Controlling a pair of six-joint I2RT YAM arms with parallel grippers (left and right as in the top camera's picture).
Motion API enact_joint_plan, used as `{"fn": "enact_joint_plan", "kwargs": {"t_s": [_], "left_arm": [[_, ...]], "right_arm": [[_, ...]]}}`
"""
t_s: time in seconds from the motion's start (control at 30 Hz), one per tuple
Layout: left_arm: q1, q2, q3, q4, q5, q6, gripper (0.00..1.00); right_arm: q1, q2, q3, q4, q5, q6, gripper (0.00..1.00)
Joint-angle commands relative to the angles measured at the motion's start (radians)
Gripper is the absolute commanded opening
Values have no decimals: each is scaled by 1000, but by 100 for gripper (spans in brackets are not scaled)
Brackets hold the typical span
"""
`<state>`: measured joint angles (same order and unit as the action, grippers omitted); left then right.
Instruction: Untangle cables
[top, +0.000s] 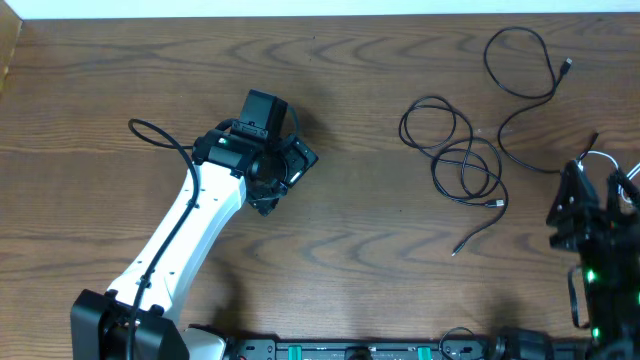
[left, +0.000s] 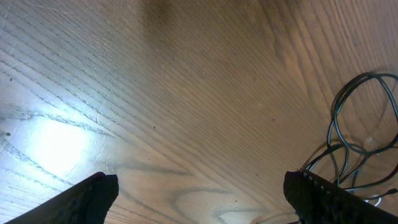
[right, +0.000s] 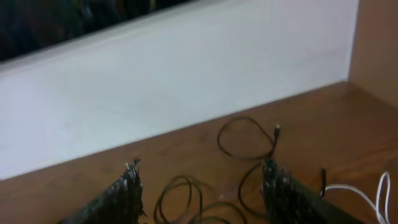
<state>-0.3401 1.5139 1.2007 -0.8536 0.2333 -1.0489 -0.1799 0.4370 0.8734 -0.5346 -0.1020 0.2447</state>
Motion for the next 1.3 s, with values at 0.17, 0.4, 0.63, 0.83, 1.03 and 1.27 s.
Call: {"fn": "enact_joint_plan", "kwargs": {"t_s": [0.17, 0.4, 0.63, 0.83, 1.03, 1.27], "left_arm": [[3, 1, -8, -1, -11, 9, 92], [3, 1, -8, -1, -10, 9, 92], [3, 1, -8, -1, -10, 9, 92], [3, 1, -8, -1, -11, 9, 92], [3, 1, -8, -1, -11, 9, 92], [3, 1, -8, -1, -11, 9, 92]], "right_arm": [[35, -177, 46, -33, -9, -37, 60], [43, -303, 180, -132, -2, -41, 59], [43, -403, 325, -249, -2, -44, 57], [53, -428, 387, -269, -5, -40, 57], [72, -430, 410, -229, -2, -79, 66], [75, -430, 414, -148, -52, -92, 99]]}}
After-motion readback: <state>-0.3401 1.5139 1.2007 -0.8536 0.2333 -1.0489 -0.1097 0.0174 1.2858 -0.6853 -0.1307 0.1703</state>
